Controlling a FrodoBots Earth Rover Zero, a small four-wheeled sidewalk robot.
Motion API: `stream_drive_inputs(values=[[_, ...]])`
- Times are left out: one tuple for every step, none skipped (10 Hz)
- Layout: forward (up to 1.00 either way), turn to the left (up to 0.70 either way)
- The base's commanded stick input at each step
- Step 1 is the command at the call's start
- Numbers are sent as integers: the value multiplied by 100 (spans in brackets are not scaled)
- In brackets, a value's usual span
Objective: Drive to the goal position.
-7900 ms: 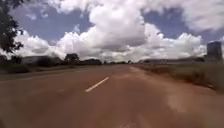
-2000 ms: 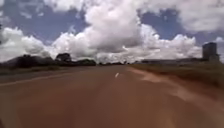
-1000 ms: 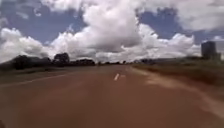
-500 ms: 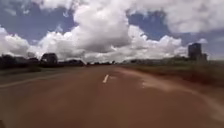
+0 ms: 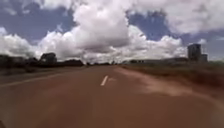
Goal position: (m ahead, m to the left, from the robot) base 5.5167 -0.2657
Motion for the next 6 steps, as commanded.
stream_drive_inputs(values=[[100, -17], [100, -17], [100, -5], [100, 0], [100, 0], [100, 0]])
